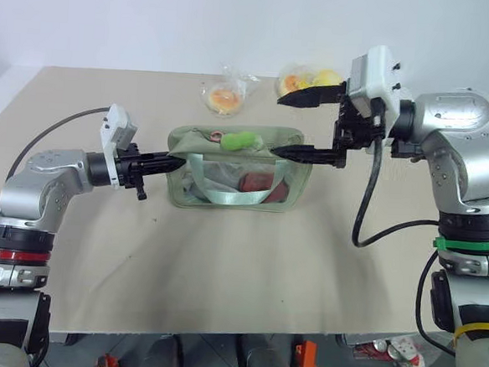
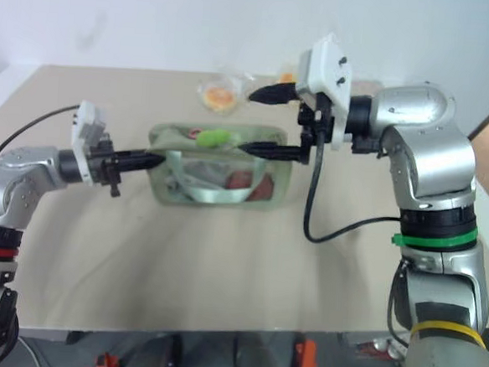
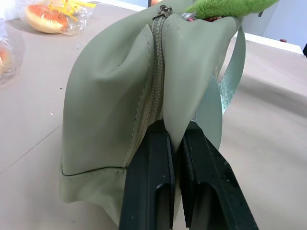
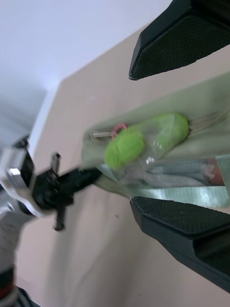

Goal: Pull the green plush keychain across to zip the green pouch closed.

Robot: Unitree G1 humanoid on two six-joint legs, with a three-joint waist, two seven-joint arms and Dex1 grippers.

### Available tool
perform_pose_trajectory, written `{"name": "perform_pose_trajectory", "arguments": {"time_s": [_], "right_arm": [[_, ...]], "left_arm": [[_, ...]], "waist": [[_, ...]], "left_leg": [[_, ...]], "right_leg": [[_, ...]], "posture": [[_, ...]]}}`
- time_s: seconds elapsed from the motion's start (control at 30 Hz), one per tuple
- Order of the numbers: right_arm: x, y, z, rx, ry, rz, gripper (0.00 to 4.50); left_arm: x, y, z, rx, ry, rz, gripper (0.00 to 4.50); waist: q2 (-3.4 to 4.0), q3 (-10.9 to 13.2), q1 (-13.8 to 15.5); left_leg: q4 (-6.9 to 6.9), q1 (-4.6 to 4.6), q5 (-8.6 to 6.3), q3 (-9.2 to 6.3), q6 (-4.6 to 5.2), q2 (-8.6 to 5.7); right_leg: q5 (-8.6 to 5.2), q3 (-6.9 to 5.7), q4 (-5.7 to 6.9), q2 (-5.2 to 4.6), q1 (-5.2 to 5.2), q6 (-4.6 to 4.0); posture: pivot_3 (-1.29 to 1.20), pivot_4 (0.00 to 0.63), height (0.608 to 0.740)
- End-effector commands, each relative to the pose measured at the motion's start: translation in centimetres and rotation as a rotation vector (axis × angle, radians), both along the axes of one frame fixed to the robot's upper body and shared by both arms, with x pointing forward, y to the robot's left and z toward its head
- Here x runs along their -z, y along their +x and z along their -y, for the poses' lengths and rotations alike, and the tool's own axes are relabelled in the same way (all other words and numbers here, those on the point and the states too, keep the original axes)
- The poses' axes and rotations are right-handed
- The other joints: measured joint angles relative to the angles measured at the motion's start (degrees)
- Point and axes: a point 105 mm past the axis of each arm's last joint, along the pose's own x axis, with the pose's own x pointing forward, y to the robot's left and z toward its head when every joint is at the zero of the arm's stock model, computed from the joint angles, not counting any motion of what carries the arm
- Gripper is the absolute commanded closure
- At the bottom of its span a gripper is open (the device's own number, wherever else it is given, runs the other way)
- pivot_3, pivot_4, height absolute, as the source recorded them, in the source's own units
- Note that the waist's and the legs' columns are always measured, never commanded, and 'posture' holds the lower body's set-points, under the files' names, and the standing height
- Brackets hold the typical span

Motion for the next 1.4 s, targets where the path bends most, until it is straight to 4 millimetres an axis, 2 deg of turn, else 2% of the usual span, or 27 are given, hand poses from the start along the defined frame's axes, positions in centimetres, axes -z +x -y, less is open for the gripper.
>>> {"name": "perform_pose_trajectory", "arguments": {"time_s": [0.03,0.2,0.57,1.1,1.2,1.4], "right_arm": [[-0.3,0.2,-0.5,-0.024,-0.053,0.062,0.49],[0.7,1.3,-0.9,-0.027,-0.102,0.084,0.49],[0.7,2.3,-2.4,-0.053,-0.116,0.125,0.49],[0.0,2.2,-4.9,-0.125,-0.044,0.096,0.49],[-0.1,2.2,-5.1,-0.138,-0.025,0.086,1.26],[-0.1,2.0,-5.0,-0.152,-0.022,0.076,3.29]], "left_arm": [[-0.8,-0.3,0.0,-0.001,-0.013,0.036,4.50],[-0.8,-0.4,-0.1,-0.004,-0.014,0.037,4.50],[-0.5,-0.6,0.1,-0.003,-0.016,0.035,4.50],[-0.3,-0.6,0.0,-0.017,-0.024,0.030,4.50],[-0.3,-0.6,0.0,-0.021,-0.025,0.031,4.50],[-0.3,-0.7,-0.1,-0.025,-0.026,0.030,4.50]], "waist": [[0.00,0.00,0.00],[0.00,0.00,-0.01],[0.00,0.00,-0.01],[0.00,0.00,0.00],[0.00,0.00,0.00],[0.00,0.00,0.00]], "left_leg": [[0.00,0.01,0.00,0.00,0.00,0.01],[0.00,0.01,0.00,0.00,0.00,0.01],[-0.01,0.00,0.00,-0.01,0.00,0.01],[-0.01,0.01,0.00,-0.04,0.00,0.01],[-0.01,0.01,0.00,-0.04,0.00,0.01],[-0.01,0.01,0.00,-0.04,0.00,0.01]], "right_leg": [[0.00,-0.01,0.00,0.01,0.00,0.00],[0.01,-0.01,0.00,0.00,0.00,0.00],[0.00,-0.02,0.00,0.00,0.01,-0.02],[0.00,-0.05,0.01,0.00,0.02,-0.03],[0.00,-0.05,0.01,0.01,0.01,-0.03],[0.00,-0.05,0.01,0.00,0.02,-0.03]], "posture": [[0.00,0.150,0.740],[0.00,0.150,0.740],[0.00,0.150,0.740],[0.00,0.150,0.740],[0.00,0.150,0.740],[0.00,0.150,0.740]]}}
